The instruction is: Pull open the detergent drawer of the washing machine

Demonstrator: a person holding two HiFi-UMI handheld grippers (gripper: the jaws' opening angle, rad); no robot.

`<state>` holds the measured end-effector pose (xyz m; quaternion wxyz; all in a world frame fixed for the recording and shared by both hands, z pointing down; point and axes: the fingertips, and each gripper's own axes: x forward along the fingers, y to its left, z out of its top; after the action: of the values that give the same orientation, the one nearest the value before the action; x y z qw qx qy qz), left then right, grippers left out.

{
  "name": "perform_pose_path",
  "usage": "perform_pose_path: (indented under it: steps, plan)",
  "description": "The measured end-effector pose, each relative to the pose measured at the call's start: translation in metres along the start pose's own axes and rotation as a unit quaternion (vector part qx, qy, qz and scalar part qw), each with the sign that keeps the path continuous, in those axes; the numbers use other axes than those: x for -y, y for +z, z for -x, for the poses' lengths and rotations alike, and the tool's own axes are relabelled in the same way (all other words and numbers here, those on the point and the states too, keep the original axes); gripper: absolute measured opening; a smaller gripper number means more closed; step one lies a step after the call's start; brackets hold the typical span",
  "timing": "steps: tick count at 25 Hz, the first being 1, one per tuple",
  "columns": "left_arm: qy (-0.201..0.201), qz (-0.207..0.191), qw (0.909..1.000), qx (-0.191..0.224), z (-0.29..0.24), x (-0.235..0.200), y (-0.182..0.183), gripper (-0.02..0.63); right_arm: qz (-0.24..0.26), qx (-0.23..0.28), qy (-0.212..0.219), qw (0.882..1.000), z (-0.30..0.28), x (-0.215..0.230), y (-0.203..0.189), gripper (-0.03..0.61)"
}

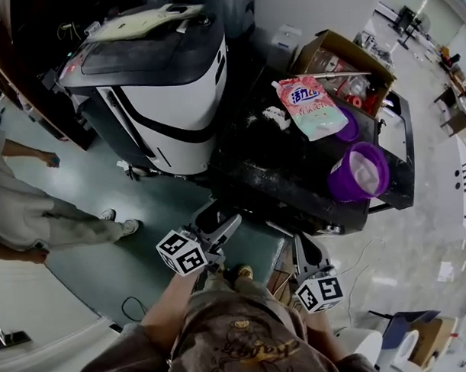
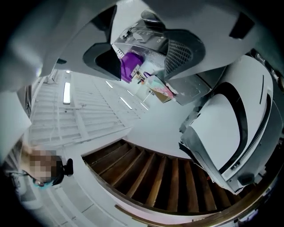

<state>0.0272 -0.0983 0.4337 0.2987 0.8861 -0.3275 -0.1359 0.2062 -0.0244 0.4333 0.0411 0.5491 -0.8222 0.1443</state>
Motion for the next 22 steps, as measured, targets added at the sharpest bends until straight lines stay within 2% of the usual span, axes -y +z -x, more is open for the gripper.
perform_pose_path:
  steps: [6,11,22]
  plan:
    - [-0.004,0.055,0.9984,0.005,-0.017,-0.04,-0.029,0.344,0.001,-0.022,-0.001,1.0,-0.002,0.008,-0.007,0.005]
    - [0.007,0.092,0.9957,0.011,-0.027,-0.081,-0.053,0.348,0.001,-0.036,-0.011,0.999,-0.005,0.016,-0.014,0.005]
    - [-0.004,0.149,0.9888,0.011,-0.048,-0.141,-0.096,0.35,0.01,-0.059,-0.03,0.998,-0.011,0.027,-0.026,0.005]
